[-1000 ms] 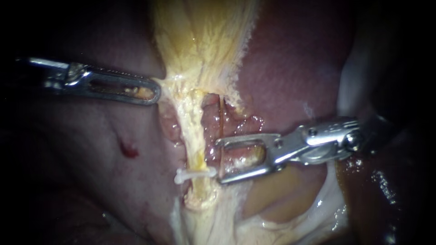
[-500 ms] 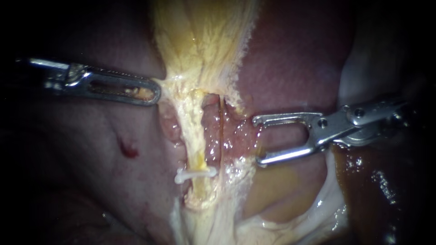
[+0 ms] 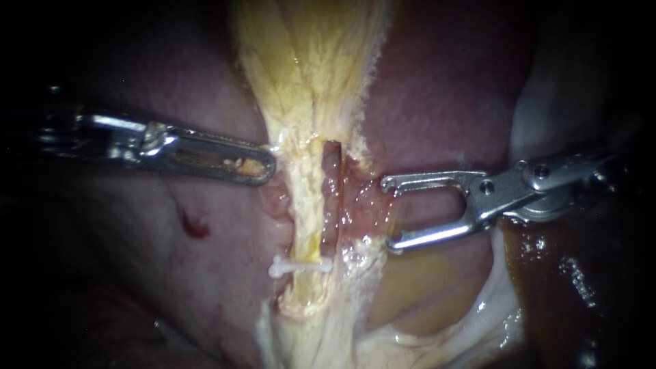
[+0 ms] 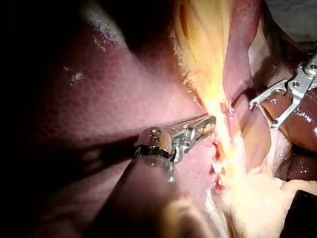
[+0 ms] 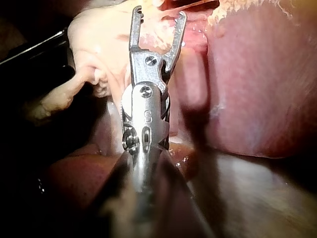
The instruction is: Going back first clip left tube
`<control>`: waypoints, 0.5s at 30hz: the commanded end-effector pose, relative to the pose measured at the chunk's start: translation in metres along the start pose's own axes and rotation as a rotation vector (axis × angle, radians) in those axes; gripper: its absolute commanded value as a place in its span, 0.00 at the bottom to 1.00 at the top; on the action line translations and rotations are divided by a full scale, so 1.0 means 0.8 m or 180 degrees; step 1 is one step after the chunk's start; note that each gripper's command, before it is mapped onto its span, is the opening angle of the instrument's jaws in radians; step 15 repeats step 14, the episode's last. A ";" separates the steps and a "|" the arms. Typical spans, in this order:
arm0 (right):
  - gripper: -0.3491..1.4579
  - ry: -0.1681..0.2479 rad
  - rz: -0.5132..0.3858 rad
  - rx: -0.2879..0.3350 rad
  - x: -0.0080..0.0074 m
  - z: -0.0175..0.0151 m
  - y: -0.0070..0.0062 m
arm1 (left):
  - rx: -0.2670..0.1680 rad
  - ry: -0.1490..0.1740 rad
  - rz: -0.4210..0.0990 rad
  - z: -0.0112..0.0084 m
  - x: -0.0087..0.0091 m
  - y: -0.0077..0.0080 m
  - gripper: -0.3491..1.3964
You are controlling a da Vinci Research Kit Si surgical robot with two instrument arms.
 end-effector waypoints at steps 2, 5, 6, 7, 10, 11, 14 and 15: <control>0.47 0.0000 0.0000 0.0000 0.0001 0.0000 0.0000 | -0.0008 0.0013 0.0002 0.0006 0.0001 0.0002 0.00; 0.47 0.0000 0.0000 0.0001 0.0001 0.0000 -0.0001 | -0.0013 0.0021 0.0011 0.0010 0.0004 0.0005 0.00; 0.47 0.0000 0.0000 0.0001 0.0001 0.0000 -0.0001 | -0.0014 0.0021 0.0012 0.0011 0.0005 0.0005 0.00; 0.47 0.0000 0.0000 0.0002 0.0002 0.0000 -0.0001 | -0.0014 0.0021 0.0012 0.0011 0.0005 0.0005 0.00; 0.47 0.0000 0.0001 0.0001 0.0002 0.0000 -0.0001 | -0.0013 0.0021 0.0011 0.0011 0.0005 0.0005 0.00; 0.47 0.0000 0.0001 0.0001 0.0002 0.0000 -0.0001 | -0.0013 0.0021 0.0011 0.0011 0.0005 0.0005 0.00; 0.47 0.0000 0.0002 0.0001 0.0003 0.0000 -0.0001 | -0.0013 0.0021 0.0011 0.0010 0.0004 0.0005 0.00; 0.47 0.0000 0.0002 0.0001 0.0003 0.0000 -0.0001 | -0.0013 0.0021 0.0011 0.0010 0.0004 0.0005 0.00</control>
